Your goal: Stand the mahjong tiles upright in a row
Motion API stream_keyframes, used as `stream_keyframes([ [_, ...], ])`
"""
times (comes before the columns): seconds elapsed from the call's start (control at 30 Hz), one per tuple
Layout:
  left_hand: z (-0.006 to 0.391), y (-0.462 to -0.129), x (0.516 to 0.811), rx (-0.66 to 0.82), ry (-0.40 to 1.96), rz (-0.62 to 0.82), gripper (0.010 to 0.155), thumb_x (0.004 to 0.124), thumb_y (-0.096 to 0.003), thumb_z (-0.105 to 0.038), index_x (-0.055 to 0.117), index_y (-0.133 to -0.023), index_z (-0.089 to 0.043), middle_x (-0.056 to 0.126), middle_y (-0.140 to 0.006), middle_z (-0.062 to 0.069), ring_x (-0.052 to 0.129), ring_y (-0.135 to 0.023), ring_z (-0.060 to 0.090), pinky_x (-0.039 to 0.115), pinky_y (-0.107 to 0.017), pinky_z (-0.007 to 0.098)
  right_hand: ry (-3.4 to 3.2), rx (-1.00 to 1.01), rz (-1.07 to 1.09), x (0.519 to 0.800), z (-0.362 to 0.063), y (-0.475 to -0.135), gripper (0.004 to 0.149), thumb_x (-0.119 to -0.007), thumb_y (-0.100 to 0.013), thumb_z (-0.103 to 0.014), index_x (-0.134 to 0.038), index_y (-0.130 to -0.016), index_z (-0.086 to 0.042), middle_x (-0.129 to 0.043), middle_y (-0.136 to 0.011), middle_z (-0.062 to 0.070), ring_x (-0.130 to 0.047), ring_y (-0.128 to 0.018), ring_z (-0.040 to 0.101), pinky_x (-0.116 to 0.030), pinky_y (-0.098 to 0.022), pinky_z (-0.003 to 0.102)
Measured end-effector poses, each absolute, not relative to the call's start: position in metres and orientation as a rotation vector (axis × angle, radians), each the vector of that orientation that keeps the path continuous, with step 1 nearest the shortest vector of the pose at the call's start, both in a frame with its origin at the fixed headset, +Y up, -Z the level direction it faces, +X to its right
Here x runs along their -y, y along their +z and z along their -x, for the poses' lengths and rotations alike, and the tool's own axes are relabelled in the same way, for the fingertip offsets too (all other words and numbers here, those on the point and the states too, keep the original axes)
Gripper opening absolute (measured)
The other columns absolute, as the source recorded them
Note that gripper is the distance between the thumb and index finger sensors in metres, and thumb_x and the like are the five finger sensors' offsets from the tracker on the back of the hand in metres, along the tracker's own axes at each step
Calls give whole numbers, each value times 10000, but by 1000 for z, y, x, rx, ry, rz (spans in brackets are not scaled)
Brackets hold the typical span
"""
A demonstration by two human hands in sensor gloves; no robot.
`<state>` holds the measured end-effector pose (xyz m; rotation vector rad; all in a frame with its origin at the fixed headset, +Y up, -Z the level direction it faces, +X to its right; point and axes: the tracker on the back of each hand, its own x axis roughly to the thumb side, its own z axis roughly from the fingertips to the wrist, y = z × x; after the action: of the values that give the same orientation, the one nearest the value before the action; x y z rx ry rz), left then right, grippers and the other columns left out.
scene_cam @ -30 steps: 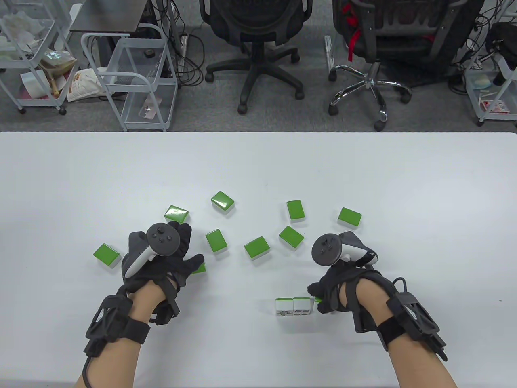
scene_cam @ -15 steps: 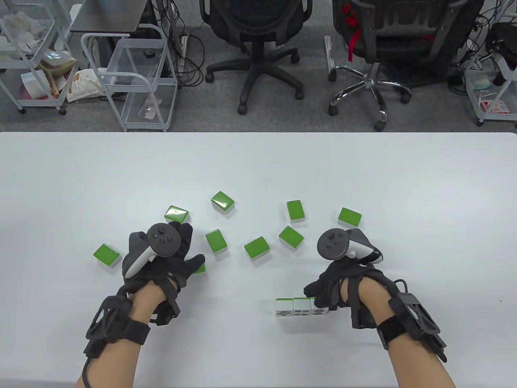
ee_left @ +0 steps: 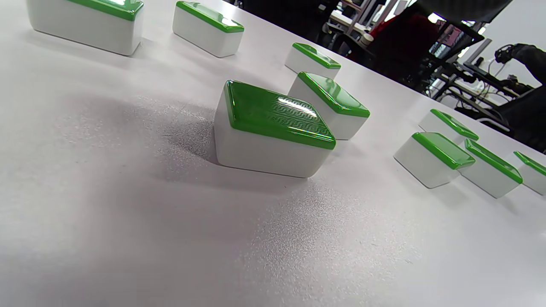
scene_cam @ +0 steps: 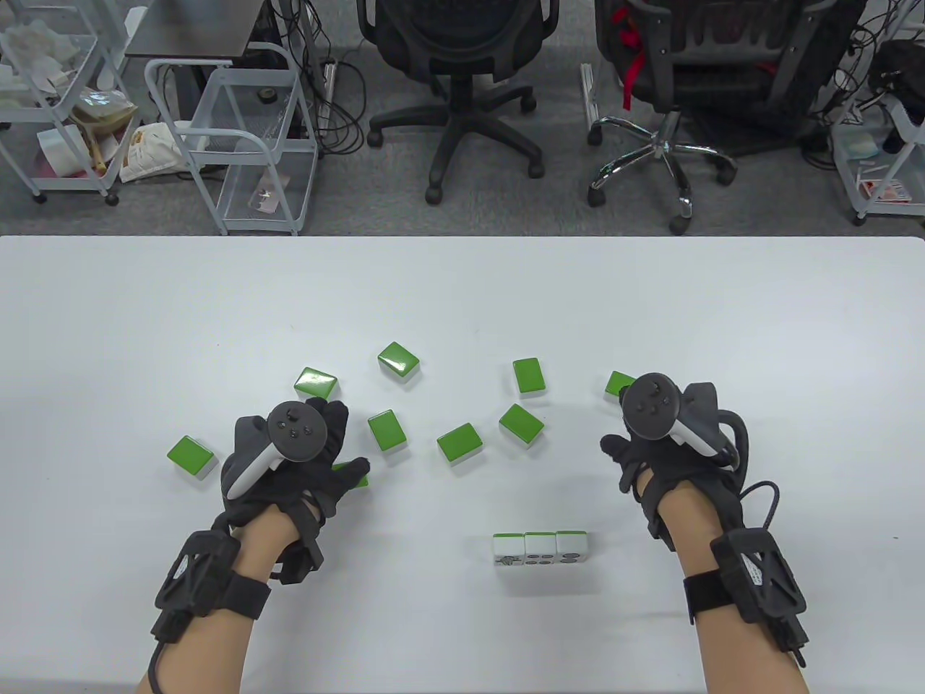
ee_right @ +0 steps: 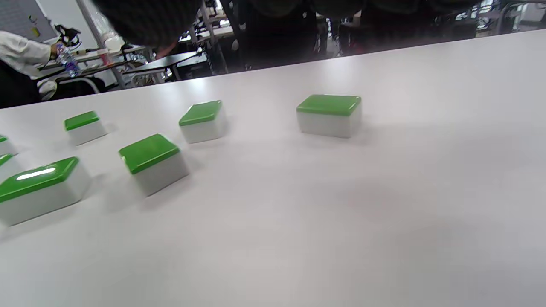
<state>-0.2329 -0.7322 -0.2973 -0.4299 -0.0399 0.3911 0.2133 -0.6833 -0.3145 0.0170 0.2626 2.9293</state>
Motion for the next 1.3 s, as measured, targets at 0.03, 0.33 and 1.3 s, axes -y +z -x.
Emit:
stream_keyframes([
  [0.03, 232, -297, 732, 41, 388, 429, 874, 609, -291, -680, 144, -966, -379, 90, -1102, -45, 123, -1062, 314, 269, -768, 564, 2919, -242, -6, 688, -215, -314, 791, -728, -354, -479, -421, -975, -99, -368, -1040, 253, -353, -921, 585, -473, -585, 716],
  [0.33, 219, -296, 719, 74, 160, 293, 772, 734, -293, -609, 431, -970, -395, 629, -1056, -128, 576, -1088, 231, 469, -787, 523, 2860, -274, 32, 700, -228, -314, 817, -718, -355, -499, -376, -978, -97, -296, -1038, 257, -279, -906, 599, -436, -583, 734],
  [1.3, 175, -277, 756, 512, -503, 195, 817, 894, -204, -485, 500, -919, -466, 632, -1020, -180, 1020, -742, 36, 832, -643, 364, 2793, -388, -2, 708, -236, -315, 829, -762, -341, -491, -405, -977, -97, -301, -1042, 242, -286, -908, 600, -440, -585, 735],
])
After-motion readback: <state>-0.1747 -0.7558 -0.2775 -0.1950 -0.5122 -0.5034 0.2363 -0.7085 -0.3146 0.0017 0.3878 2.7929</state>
